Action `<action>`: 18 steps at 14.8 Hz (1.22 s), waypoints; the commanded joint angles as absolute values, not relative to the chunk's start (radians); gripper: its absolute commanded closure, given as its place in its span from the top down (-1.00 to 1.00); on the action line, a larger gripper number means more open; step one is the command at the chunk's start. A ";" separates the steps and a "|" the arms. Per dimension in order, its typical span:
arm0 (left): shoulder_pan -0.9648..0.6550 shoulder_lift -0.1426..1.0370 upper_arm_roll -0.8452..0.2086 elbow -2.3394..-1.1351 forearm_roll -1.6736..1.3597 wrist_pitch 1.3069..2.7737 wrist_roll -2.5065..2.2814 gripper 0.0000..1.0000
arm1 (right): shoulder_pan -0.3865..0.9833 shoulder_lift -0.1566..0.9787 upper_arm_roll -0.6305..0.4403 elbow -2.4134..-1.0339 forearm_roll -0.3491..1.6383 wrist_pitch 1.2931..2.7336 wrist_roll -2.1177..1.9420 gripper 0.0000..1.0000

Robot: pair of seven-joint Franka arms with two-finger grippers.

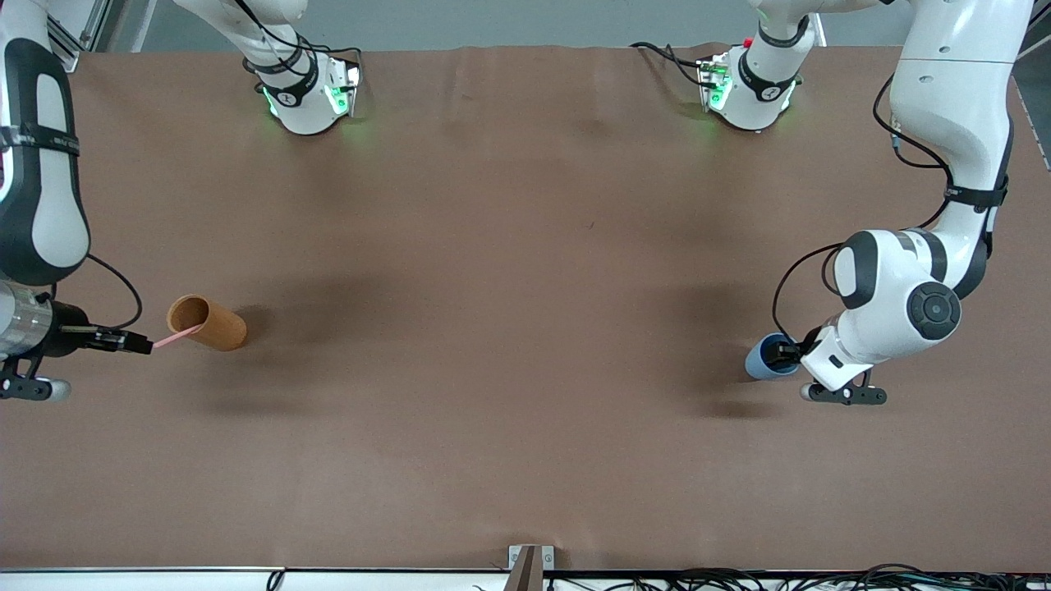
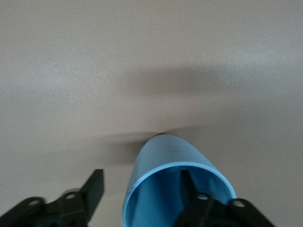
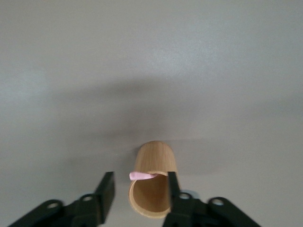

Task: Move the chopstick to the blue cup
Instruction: 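Grasp the chopstick with the right gripper while the left gripper grasps the cup, then carry the blue cup with the left gripper toward the table's middle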

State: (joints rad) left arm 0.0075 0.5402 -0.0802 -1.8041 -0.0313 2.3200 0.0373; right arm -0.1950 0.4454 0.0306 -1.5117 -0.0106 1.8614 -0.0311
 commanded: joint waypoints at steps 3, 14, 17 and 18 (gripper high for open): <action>-0.002 0.526 -0.078 -1.812 -0.029 2.333 0.048 -0.99 | -0.206 0.512 0.038 -1.466 -0.058 1.842 -0.018 -0.12; -0.260 0.495 -0.132 -1.620 -0.017 2.220 -0.430 -0.99 | -0.196 0.512 0.040 -1.488 -0.052 1.830 0.018 -0.36; -0.386 0.524 -0.132 -1.586 -0.012 2.220 -0.634 -0.99 | -0.193 0.512 0.040 -1.488 -0.051 1.830 0.018 -0.44; -0.435 0.550 -0.132 -1.568 -0.011 2.220 -0.699 -0.99 | -0.193 0.512 0.040 -1.489 -0.051 1.829 0.018 -0.51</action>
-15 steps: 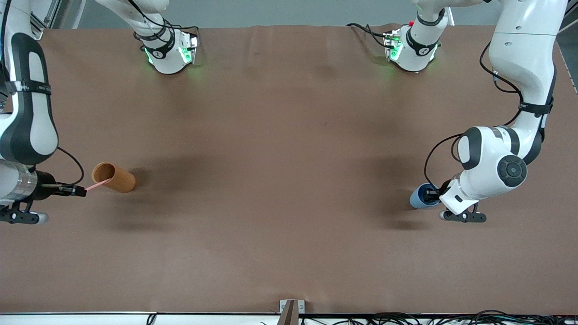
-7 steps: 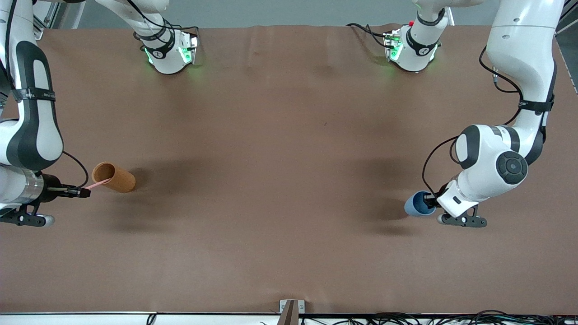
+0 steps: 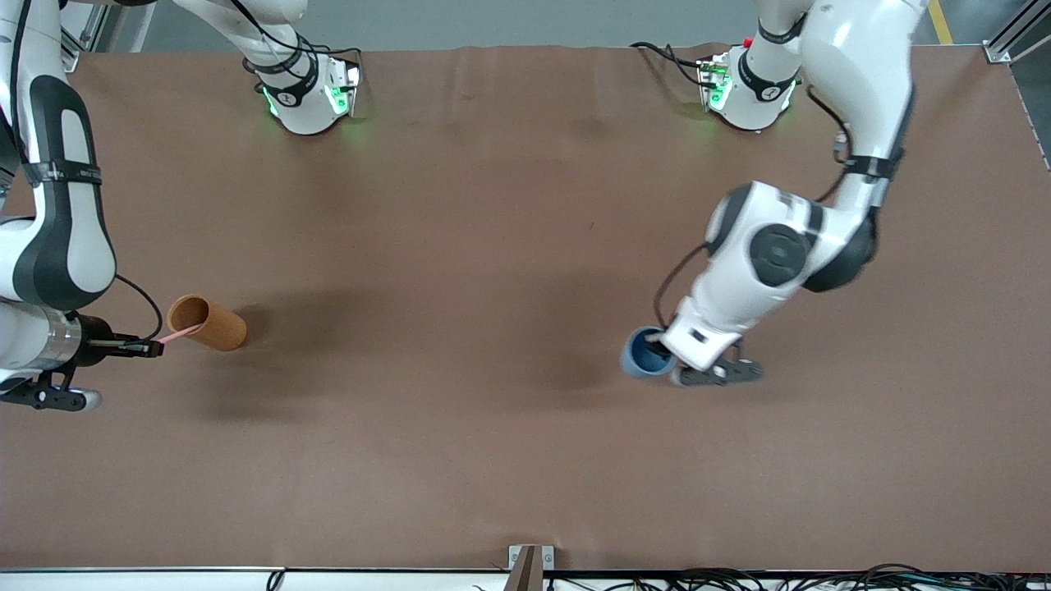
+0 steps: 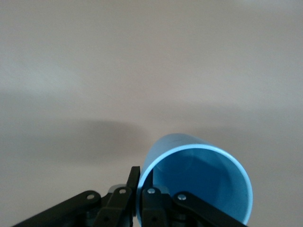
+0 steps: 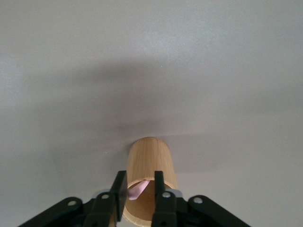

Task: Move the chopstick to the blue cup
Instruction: 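Carry the blue cup with the left gripper toward the table's middle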

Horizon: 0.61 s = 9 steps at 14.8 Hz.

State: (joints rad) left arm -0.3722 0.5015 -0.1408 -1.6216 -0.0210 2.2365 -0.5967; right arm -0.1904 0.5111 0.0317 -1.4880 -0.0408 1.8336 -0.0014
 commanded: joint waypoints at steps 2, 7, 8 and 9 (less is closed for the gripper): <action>-0.526 0.624 -0.127 -1.502 -0.008 2.221 -0.811 -0.99 | -0.192 0.512 0.040 -1.491 -0.051 1.827 0.018 -0.57; -0.629 0.701 -0.117 -1.466 0.043 2.250 -0.910 -0.99 | -0.192 0.512 0.040 -1.493 -0.051 1.821 0.018 -0.69; -0.626 0.701 -0.118 -1.470 0.064 2.250 -0.919 -0.98 | -0.190 0.512 0.040 -1.493 -0.051 1.819 0.018 -0.77; -0.624 0.698 -0.118 -1.485 0.072 2.250 -0.920 -0.98 | -0.190 0.512 0.040 -1.493 -0.051 1.819 0.018 -0.87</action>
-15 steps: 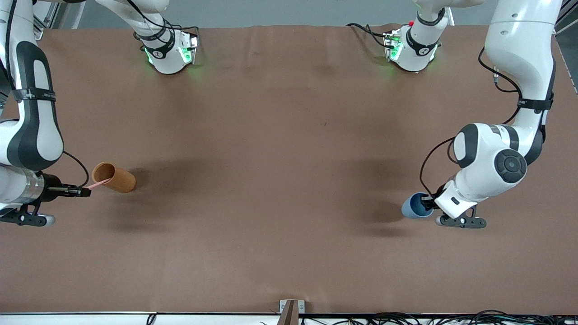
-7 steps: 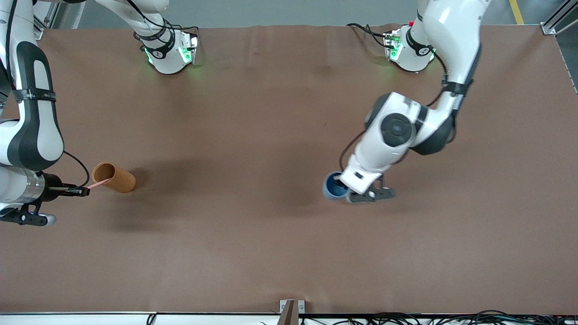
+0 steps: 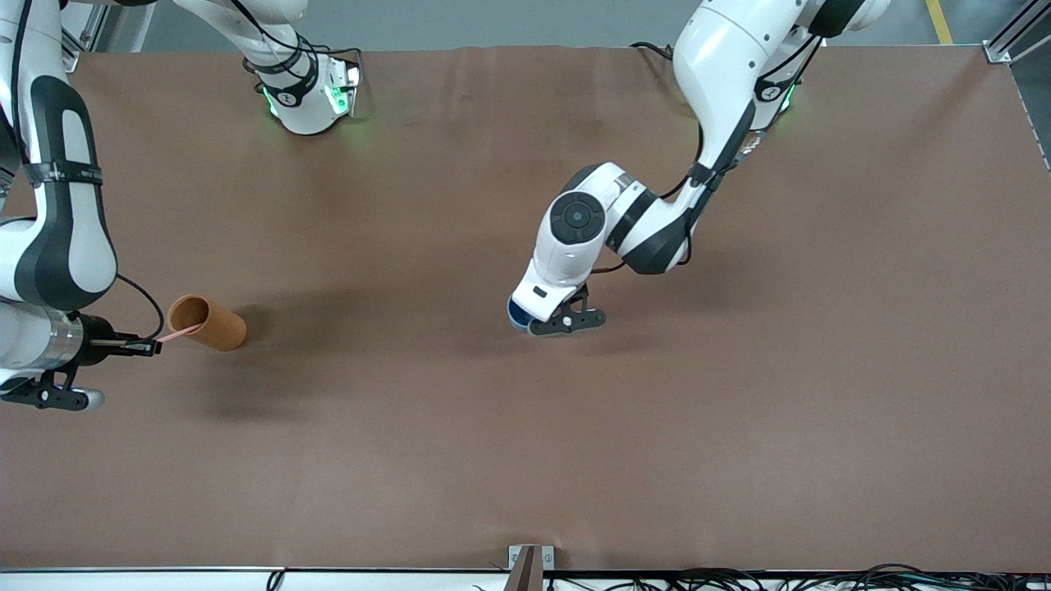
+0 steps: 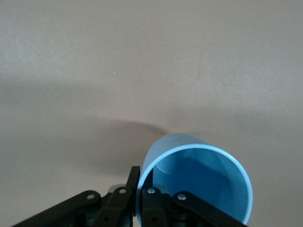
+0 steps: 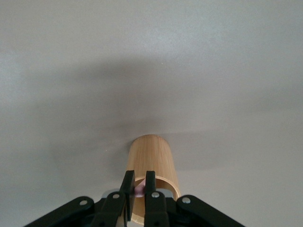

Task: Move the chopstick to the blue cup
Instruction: 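Carry the blue cup with the left gripper toward the table's middle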

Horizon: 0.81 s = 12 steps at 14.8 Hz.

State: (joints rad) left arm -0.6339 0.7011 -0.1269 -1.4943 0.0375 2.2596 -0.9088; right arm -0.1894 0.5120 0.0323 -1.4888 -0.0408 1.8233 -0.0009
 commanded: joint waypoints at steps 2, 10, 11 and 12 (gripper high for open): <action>-0.621 0.692 -0.118 -1.511 0.084 2.250 -0.917 -0.97 | -0.193 0.511 0.040 -1.488 -0.052 1.819 0.015 -0.95; -0.623 0.701 -0.121 -1.520 0.121 2.284 -0.953 -0.87 | -0.184 0.278 0.048 -1.479 -0.064 1.761 0.005 -0.98; -0.623 0.703 -0.123 -1.522 0.121 2.290 -0.957 -0.84 | -0.176 0.232 0.048 -1.479 -0.064 1.737 0.003 -0.97; -0.618 0.703 -0.123 -1.526 0.121 2.299 -0.959 -0.83 | -0.176 0.189 0.048 -1.483 -0.063 1.711 0.003 -0.97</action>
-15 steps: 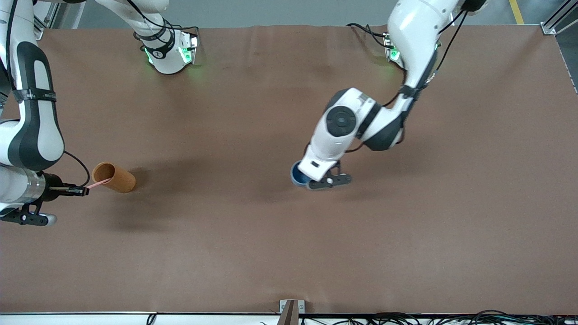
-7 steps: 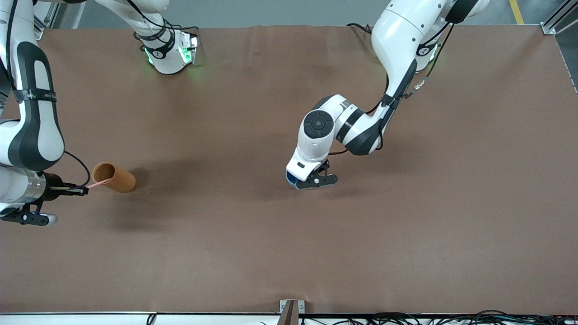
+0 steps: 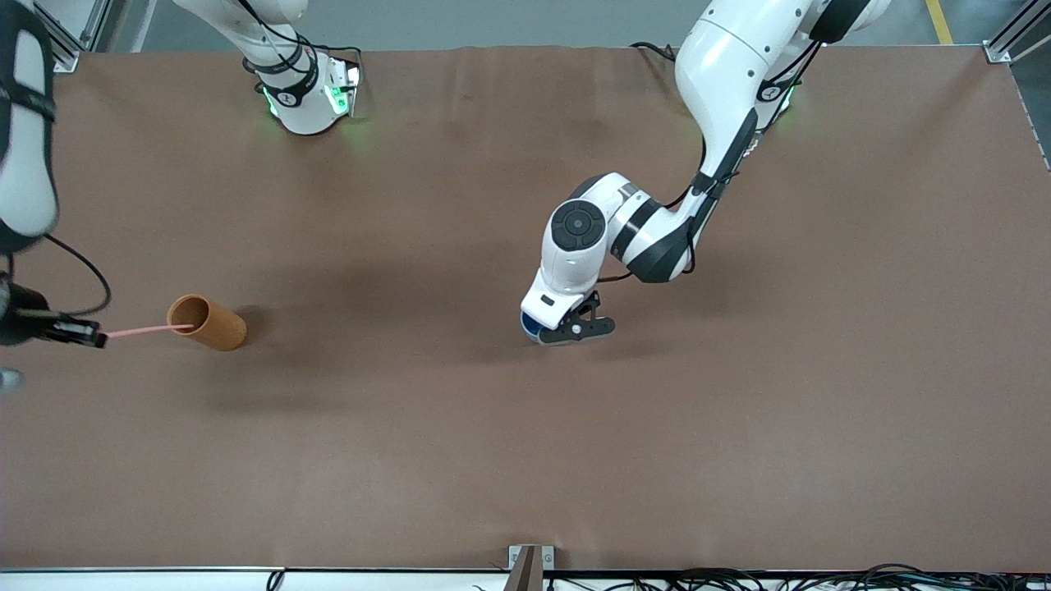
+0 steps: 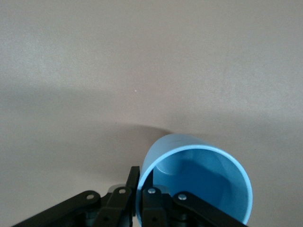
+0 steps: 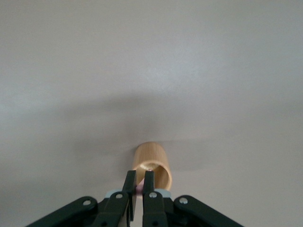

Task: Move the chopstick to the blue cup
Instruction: 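Lift the chopstick with the right gripper while the left gripper releases the cup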

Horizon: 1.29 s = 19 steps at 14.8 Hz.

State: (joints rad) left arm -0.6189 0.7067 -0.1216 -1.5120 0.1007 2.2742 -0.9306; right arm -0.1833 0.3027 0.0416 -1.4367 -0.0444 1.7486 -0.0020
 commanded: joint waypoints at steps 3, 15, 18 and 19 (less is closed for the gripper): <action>-0.614 0.700 -0.123 -1.534 0.120 2.315 -0.956 -0.25 | -0.153 0.085 0.049 -1.493 -0.061 1.669 0.006 -0.99; -0.307 0.301 -0.138 -1.529 0.063 1.916 -0.556 1.00 | 0.164 -0.083 0.049 -1.614 -0.064 1.706 0.294 -0.99; -0.149 0.220 -0.138 -1.523 -0.011 1.849 -0.297 1.00 | 0.319 0.001 0.049 -1.582 -0.066 1.784 0.557 -0.99; -0.091 0.204 -0.138 -1.519 -0.029 1.827 -0.190 1.00 | 0.372 0.043 0.049 -1.553 -0.067 1.795 0.637 -0.99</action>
